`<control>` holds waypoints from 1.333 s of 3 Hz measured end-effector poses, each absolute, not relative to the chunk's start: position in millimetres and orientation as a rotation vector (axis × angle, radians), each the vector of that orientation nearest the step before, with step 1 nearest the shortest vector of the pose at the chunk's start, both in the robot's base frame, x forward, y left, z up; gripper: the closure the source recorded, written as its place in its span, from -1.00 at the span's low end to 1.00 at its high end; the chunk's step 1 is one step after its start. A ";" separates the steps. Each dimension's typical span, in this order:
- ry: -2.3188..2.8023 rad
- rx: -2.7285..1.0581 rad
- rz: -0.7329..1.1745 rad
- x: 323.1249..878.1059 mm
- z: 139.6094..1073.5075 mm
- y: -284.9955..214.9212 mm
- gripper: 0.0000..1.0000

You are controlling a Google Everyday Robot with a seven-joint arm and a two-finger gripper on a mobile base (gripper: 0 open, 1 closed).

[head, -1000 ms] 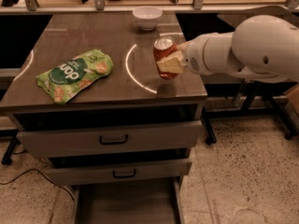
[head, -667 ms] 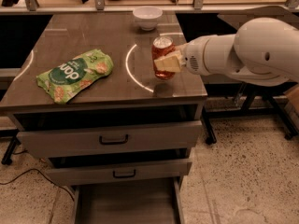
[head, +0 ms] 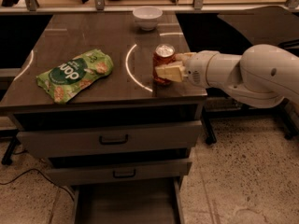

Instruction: Pick coke can from bottom drawer and place on counter

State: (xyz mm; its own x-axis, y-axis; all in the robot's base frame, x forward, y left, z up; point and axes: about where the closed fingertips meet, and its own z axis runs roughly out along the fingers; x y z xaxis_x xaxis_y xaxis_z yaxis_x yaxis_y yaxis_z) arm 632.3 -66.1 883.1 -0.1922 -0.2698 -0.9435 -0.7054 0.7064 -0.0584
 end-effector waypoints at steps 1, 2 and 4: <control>1.689 -0.873 0.446 627.7 872.3 -62.0 0.08; 1.689 -0.873 0.446 627.7 873.9 -62.0 -0.41; 1.684 -0.879 0.449 627.1 875.5 -58.2 -1.00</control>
Offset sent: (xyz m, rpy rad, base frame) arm -0.0119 0.0051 -0.0384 -0.1384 -0.2022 0.1818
